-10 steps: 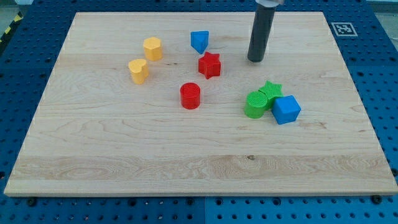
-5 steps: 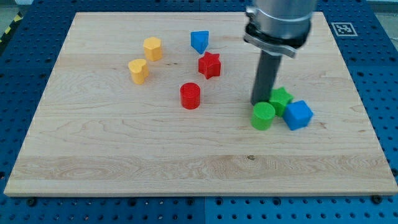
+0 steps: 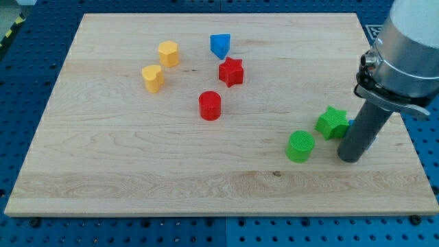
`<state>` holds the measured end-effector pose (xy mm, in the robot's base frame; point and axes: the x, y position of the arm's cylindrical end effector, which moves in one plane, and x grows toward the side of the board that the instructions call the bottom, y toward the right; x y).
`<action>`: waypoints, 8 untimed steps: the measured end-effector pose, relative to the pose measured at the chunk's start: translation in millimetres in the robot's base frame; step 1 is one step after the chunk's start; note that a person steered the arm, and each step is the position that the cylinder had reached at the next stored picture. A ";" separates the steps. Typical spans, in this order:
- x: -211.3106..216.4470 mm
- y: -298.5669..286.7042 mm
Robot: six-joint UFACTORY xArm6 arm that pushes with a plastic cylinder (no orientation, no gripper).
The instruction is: Push the green star upwards
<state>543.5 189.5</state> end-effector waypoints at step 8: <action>-101.0 9.7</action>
<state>442.5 199.2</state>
